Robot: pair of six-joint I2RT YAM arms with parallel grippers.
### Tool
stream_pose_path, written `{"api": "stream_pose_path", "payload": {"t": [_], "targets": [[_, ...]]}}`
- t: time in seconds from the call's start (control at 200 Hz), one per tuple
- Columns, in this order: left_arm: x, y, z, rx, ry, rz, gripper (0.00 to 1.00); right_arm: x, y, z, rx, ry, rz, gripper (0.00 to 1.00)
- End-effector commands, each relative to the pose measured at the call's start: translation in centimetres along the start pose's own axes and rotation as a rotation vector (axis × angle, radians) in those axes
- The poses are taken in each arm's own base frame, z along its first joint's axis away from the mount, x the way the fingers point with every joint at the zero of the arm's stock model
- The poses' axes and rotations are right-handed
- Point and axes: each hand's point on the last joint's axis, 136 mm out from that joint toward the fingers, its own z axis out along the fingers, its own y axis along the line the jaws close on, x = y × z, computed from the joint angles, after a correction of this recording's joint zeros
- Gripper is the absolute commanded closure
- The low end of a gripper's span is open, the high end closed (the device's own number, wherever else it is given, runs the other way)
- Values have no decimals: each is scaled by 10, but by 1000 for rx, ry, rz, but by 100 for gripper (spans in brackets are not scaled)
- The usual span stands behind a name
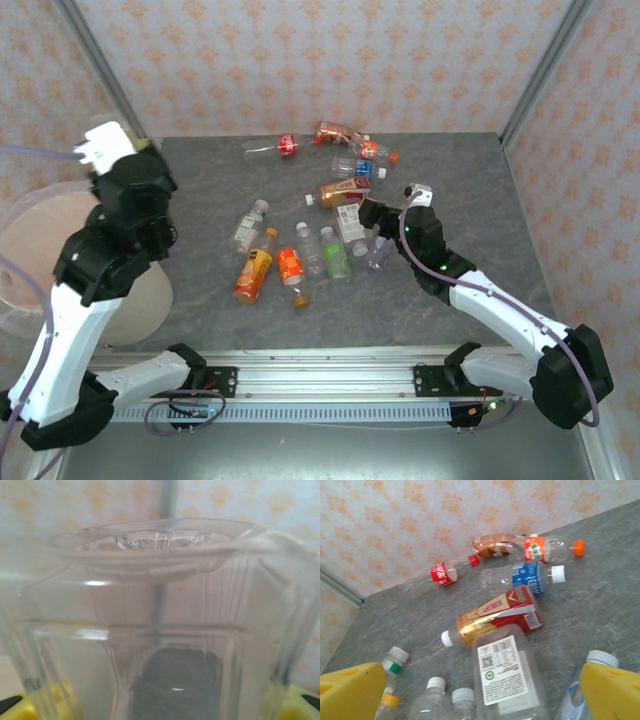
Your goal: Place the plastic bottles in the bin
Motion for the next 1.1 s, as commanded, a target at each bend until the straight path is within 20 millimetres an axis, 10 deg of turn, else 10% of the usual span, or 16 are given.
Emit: {"api": "stream_pose_path", "payload": {"t": [0.0,0.49,1.096], "targets": [[-1,59,1,-234,-8,116,48,-5,-11,4,77,-24,14,0],[106,150,62,-319,452,-238,47,-4,-12,9,106,19,-37,0],[171,154,93,-237,665,-441,41,9,-13,23,128,70,-34,0]]}}
